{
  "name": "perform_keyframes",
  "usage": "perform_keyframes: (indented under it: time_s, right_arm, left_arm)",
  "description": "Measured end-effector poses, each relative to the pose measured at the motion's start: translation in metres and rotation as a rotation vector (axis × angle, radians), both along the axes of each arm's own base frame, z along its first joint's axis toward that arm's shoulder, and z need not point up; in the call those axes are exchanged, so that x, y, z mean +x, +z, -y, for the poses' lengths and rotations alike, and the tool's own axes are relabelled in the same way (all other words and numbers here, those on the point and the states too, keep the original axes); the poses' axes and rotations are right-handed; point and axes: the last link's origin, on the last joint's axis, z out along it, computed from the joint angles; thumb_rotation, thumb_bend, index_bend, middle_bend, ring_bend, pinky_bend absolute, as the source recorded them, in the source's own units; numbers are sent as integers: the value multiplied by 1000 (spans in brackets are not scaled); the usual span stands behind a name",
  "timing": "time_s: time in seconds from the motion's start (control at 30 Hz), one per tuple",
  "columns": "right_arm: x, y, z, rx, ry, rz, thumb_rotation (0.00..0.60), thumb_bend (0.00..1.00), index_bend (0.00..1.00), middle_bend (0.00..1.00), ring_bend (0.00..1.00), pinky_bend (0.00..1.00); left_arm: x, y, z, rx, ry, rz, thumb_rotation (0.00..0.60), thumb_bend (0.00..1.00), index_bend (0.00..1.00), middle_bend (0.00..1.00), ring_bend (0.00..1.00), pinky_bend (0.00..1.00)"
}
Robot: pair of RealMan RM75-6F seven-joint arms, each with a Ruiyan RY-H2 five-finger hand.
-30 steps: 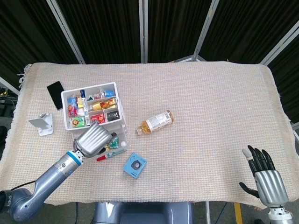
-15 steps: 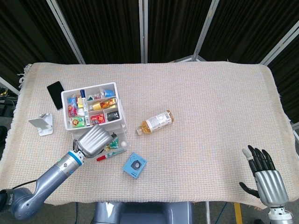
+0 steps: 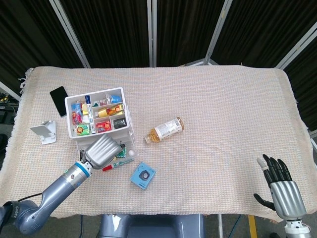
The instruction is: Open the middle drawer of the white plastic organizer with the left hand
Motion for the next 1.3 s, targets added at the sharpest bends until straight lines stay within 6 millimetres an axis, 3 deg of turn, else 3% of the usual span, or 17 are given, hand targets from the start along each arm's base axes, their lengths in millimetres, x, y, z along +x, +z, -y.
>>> perform_keyframes:
  time_s: [0.77, 1.3]
  right_arm:
    - [1, -1, -1, 10, 0, 4, 600, 17, 0, 0, 0, 0]
    - [0, -1, 0, 11, -4, 2, 600, 17, 0, 0, 0, 0]
  left_arm:
    - [-3, 7, 1, 11, 14, 12, 600, 520, 580, 987, 938, 811]
    - [5, 31, 3, 57, -8, 42, 600, 520, 589, 987, 939, 811]
